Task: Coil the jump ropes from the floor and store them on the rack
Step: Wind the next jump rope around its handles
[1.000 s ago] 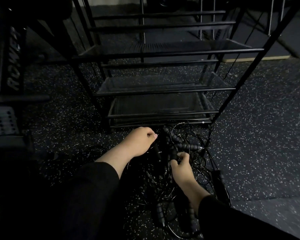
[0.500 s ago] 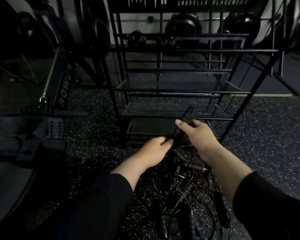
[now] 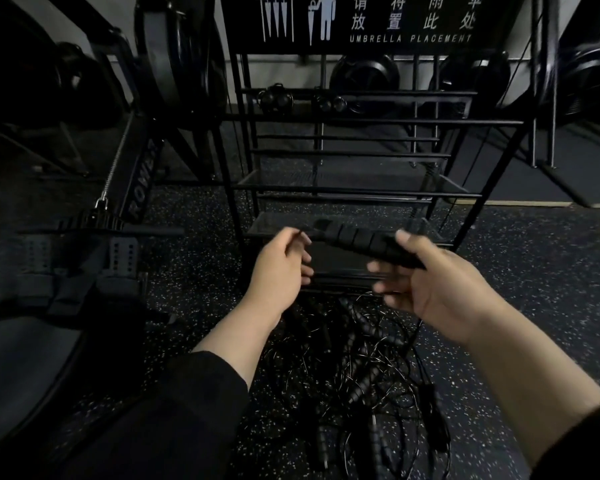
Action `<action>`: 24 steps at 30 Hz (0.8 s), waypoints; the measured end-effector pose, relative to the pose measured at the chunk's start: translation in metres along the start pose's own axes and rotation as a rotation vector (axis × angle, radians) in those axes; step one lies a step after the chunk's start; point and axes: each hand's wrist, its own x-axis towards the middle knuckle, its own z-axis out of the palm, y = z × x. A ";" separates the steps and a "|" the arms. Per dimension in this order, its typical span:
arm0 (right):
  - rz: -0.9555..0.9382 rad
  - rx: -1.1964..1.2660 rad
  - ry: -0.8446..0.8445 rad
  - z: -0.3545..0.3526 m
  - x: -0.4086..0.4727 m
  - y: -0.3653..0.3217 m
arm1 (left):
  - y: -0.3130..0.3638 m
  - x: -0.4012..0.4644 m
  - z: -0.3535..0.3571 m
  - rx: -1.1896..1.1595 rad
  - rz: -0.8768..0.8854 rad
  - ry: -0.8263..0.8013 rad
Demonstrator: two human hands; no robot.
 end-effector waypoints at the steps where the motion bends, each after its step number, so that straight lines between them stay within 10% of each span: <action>1: -0.019 -0.036 0.003 -0.002 0.001 0.001 | 0.003 0.002 -0.002 -0.006 0.038 0.030; 8: -0.108 -0.985 0.096 -0.010 0.032 0.018 | 0.029 0.006 0.001 0.207 0.448 0.068; 16: -0.143 -0.846 -0.045 0.008 0.074 0.048 | 0.047 0.007 0.008 -0.046 0.466 0.034; 24: -0.286 -0.510 0.191 0.022 0.086 0.033 | 0.031 0.025 0.017 -0.071 0.158 -0.028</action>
